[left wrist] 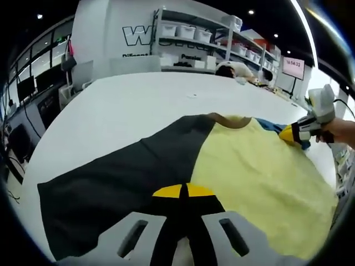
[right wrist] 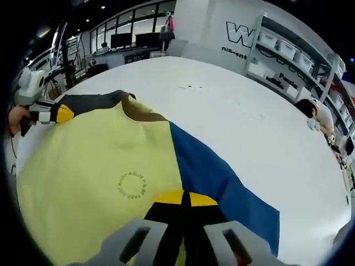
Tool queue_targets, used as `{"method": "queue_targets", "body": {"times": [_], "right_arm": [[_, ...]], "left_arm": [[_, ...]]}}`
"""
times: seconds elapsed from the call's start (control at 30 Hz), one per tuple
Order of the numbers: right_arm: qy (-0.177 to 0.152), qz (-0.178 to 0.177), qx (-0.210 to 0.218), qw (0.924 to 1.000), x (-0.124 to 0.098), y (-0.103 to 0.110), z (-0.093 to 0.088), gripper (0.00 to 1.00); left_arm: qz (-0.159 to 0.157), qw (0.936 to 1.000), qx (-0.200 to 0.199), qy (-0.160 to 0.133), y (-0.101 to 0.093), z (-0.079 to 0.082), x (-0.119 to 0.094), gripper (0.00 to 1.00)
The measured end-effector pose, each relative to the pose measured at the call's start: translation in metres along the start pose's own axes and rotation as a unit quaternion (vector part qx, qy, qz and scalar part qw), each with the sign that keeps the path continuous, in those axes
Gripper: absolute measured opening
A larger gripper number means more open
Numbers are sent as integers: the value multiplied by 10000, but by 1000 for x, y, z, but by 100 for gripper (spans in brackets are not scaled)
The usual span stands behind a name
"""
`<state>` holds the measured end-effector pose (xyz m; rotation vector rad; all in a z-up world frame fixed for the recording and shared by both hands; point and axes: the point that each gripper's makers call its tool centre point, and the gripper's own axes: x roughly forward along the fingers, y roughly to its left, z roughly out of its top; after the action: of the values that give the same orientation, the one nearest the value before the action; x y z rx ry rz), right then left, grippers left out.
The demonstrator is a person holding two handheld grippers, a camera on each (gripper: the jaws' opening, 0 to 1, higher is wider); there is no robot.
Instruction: Fold the garment on the visible template until the final outline fits inside the template.
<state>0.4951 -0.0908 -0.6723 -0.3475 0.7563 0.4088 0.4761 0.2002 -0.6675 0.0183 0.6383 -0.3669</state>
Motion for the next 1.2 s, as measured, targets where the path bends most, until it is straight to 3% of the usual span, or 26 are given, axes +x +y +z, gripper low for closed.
{"method": "queue_targets", "body": {"times": [0.33,0.6,0.67,0.7,1.03,1.1,1.2], "right_arm": [[11,-95,-34,9999,9,-8,8,0],[40,46,39,10000,9,-10,8,0],[-73,86,-15,9999,10,-11,11,0],[-156,101,177,9997,10,-11,15,0],[-351,57,109,9993,15,-14,36,12],[-364,265,-438,9980,18,-8,46,15],[-420,488,-283,9975,23,-5,58,18]], "left_arm": [[68,9999,120,-64,4,7,9,0],[-42,9999,113,10,2,6,7,0],[-26,9999,139,30,4,7,6,0],[-14,9999,109,33,5,8,5,0],[-332,9980,359,-405,0,42,11,9],[-394,9978,300,-441,-2,49,15,11],[-499,9969,465,-380,-6,56,27,14]]}}
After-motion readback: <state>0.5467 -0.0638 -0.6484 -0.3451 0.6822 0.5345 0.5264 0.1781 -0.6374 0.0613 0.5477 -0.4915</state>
